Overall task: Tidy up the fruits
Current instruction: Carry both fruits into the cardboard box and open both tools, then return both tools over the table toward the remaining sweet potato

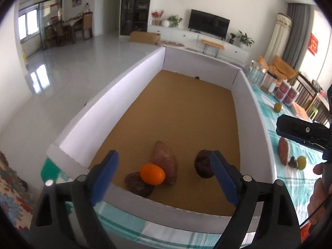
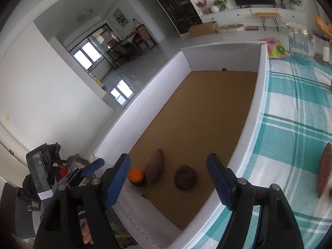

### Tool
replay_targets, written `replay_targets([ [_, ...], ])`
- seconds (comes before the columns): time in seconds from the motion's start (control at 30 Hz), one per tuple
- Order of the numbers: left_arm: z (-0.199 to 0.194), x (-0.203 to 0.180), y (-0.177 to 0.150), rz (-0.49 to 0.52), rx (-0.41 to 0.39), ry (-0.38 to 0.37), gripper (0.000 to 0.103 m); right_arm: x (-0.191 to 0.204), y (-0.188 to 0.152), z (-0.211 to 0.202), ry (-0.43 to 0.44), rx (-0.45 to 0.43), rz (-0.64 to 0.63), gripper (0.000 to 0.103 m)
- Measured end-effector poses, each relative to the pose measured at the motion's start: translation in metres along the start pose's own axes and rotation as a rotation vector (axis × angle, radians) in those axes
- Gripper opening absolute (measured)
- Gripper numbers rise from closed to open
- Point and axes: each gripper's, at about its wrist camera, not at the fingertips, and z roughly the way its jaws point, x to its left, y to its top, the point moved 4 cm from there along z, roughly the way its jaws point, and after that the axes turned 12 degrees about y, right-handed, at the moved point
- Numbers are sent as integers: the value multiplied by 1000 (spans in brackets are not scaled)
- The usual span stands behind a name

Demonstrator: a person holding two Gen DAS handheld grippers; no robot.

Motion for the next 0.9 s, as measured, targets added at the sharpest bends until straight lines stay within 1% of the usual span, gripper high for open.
replay_targets([
  [0.07,-8,-19,3,22,-17,-44,91,-19,-5,-31,-70,-58,-3,81],
  [0.13,-21,-42,4,55,-45,-109,91,-46,-16,-70,-171,-133,-6,85],
  [0.2,-37,-73,2,104,-69,-194,92,-78,-34,-113,-323,-217,-5,88],
  [0.27,-53,-109,-6,164,-77,-294,94,-115,-57,-155,-487,-286,32,91],
  [0.33,-64,-148,-20,234,-60,-395,96,-153,-86,-191,-627,-326,112,91],
  [0.4,-64,-188,-38,300,1,-479,96,-192,-108,-225,-742,-352,207,91],
  [0.43,-60,-206,-48,324,31,-514,96,-208,-119,-241,-788,-366,252,91],
  [0.47,-53,-221,-56,346,52,-527,96,-222,-130,-253,-823,-378,285,91],
  [0.5,-44,-236,-64,367,68,-519,96,-232,-140,-263,-858,-390,304,91],
  [0.53,-33,-248,-70,387,75,-501,96,-242,-149,-271,-889,-413,352,91],
  [0.57,-23,-259,-77,404,76,-474,96,-249,-157,-283,-868,-444,430,91],
  [0.6,-12,-266,-82,418,77,-440,96,-253,-158,-292,-828,-489,455,91],
  [0.63,0,-272,-84,433,75,-410,96,-254,-159,-296,-836,-513,459,91],
  [0.7,19,-278,-88,462,69,-349,96,-259,-163,-299,-889,-493,489,91],
  [0.73,28,-279,-88,474,65,-325,96,-261,-171,-296,-888,-472,512,91],
  [0.8,40,-283,-88,491,58,-289,96,-272,-176,-291,-906,-432,556,91],
  [0.9,52,-280,-92,495,73,-262,96,-277,-176,-288,-933,-424,553,91],
])
